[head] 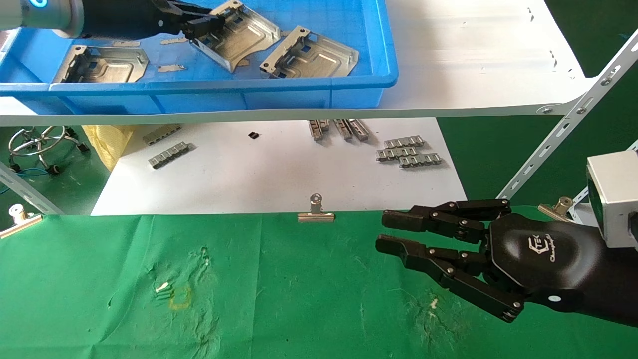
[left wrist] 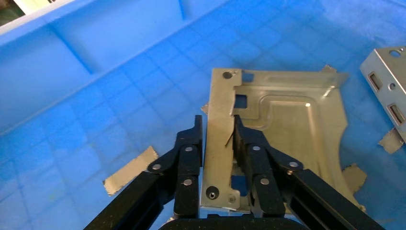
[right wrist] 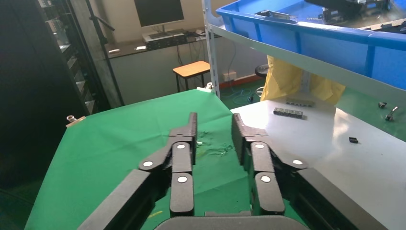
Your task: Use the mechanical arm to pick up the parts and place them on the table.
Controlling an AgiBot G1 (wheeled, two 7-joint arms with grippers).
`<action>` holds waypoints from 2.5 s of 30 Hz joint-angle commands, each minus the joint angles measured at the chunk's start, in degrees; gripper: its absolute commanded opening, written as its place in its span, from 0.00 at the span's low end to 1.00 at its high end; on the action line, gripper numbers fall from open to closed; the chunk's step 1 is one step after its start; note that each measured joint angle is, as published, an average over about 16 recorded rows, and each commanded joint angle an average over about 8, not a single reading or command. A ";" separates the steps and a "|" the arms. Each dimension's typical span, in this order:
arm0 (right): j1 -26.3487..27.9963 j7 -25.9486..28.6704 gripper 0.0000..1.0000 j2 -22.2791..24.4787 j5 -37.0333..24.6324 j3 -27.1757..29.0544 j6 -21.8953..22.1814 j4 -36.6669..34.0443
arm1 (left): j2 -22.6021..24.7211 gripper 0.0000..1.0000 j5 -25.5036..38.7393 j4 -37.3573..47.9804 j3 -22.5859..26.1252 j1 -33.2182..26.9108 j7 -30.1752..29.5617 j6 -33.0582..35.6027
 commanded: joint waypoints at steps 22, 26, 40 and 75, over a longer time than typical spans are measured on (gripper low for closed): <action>0.00 0.00 1.00 0.00 0.00 0.00 0.00 0.00 | -15.90 0.00 -15.31 -15.59 -4.28 6.19 18.23 35.04; 0.00 0.00 1.00 0.00 0.00 0.00 0.00 0.00 | -23.38 0.00 -22.66 -26.81 -1.69 13.94 19.32 34.97; 0.00 0.00 1.00 0.00 0.00 0.00 0.00 0.00 | -32.13 0.00 -26.28 -29.62 8.20 31.26 39.30 29.75; 0.00 0.00 1.00 0.00 0.00 0.00 0.00 0.00 | -20.74 1.00 -22.27 -1.80 9.97 29.56 56.32 31.00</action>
